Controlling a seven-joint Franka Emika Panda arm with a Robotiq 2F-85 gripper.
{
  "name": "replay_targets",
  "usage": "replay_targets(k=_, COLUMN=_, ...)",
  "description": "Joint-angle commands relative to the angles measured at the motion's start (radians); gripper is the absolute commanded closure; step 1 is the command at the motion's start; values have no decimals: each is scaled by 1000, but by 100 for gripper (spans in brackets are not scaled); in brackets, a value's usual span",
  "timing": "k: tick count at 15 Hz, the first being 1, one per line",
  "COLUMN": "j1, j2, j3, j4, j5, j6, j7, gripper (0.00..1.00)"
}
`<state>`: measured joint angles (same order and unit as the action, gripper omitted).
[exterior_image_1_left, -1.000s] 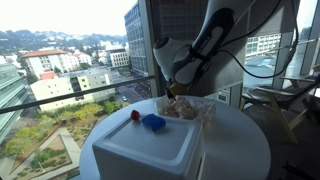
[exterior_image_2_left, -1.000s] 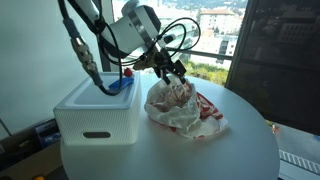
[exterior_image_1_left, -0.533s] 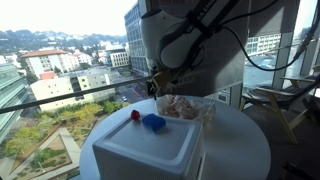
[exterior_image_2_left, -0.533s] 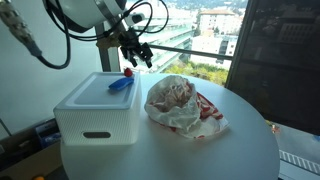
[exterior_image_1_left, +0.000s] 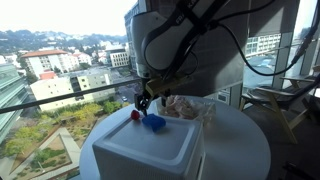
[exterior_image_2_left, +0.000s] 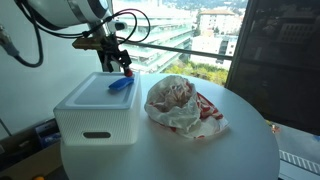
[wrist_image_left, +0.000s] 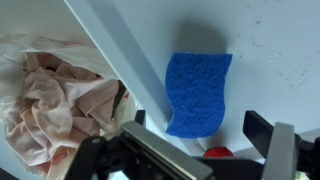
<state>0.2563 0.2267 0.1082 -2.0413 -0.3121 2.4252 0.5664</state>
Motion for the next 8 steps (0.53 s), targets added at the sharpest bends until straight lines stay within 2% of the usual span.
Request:
replay_targets(k=1, j1=15, j2=60, j3=-13, j4=47, j5=-30, j6=-43, j7=-33, gripper=0)
replay_targets(k=4, j1=2, j2=100, j3=9, j4=60, j5=43, j6=-41, j7=-118, gripper=0)
replay_targets(k=8, j1=8, j2=139, j3=0, j4=84, j5=54, j6=-26, j7=-176, gripper=0)
